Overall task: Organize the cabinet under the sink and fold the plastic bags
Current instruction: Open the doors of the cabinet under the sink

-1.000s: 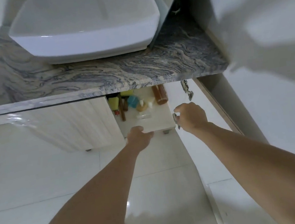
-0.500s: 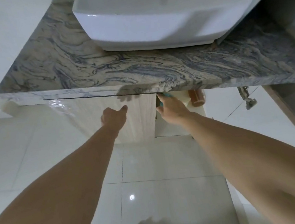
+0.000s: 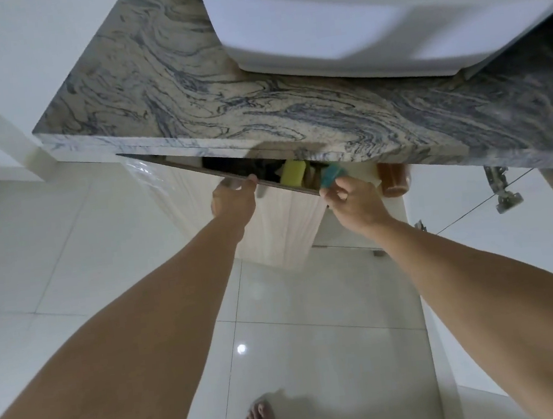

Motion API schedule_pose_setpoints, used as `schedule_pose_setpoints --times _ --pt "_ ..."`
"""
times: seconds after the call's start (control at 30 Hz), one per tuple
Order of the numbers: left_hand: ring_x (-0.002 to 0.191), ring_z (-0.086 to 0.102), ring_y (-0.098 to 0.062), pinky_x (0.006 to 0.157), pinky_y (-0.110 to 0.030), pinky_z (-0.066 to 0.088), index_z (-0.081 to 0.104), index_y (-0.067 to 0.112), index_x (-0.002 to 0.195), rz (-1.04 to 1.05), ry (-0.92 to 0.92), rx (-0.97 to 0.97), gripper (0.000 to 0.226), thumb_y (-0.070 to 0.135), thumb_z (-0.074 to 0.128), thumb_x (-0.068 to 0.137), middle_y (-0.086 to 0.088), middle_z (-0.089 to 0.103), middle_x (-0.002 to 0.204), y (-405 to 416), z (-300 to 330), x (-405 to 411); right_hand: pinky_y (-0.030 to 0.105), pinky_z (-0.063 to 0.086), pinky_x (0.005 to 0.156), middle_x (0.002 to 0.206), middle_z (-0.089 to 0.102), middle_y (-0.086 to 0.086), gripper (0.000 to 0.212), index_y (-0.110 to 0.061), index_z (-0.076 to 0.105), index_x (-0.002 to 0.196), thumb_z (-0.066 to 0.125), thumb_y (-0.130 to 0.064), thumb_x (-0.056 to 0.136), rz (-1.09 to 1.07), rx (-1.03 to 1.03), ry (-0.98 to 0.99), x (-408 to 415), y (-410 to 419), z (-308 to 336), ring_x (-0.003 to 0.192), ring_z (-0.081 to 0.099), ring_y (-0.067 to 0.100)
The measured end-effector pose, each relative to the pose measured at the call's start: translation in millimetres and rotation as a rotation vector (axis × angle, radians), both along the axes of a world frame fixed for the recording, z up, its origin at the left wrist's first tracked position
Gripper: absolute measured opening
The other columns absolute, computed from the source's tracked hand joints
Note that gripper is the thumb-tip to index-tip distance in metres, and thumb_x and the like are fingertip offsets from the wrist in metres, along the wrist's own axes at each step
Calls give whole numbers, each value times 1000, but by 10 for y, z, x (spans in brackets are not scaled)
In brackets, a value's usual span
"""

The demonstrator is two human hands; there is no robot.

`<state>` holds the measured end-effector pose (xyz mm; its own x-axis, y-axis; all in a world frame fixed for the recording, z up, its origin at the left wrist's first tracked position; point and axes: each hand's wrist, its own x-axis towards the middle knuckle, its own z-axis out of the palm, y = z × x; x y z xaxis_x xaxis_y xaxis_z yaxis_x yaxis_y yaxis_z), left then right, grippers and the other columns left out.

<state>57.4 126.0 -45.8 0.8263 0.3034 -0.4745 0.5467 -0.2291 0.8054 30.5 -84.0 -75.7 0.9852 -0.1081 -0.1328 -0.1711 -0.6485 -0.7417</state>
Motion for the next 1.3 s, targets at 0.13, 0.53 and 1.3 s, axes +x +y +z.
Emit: schedule_pose_setpoints --times 0.13,0.53,1.3 --pt "117 55 -26 86 -34 47 41 11 141 -6 -19 23 64 43 63 90 -5 54 133 23 34 -211 29 42 59 71 61 12 36 -3 57 71 60 -31 93 120 -91 -3 -215 94 63 66 55 18" --pt "129 49 -24 94 -29 47 23 27 153 -90 -118 203 83 43 69 85 -1 42 149 350 -112 -877 26 18 44 41 38 8 38 -16 35 51 58 -20 82 450 -348 -325 -884 538 66 37 31 23" --pt "55 32 -18 43 -19 26 57 -5 75 85 -132 279 11 2 49 80 -5 38 61 1680 -117 -1750 23 45 69 122 63 11 52 -13 53 138 42 9 91 587 -146 16 -863 2439 189 94 62 17"
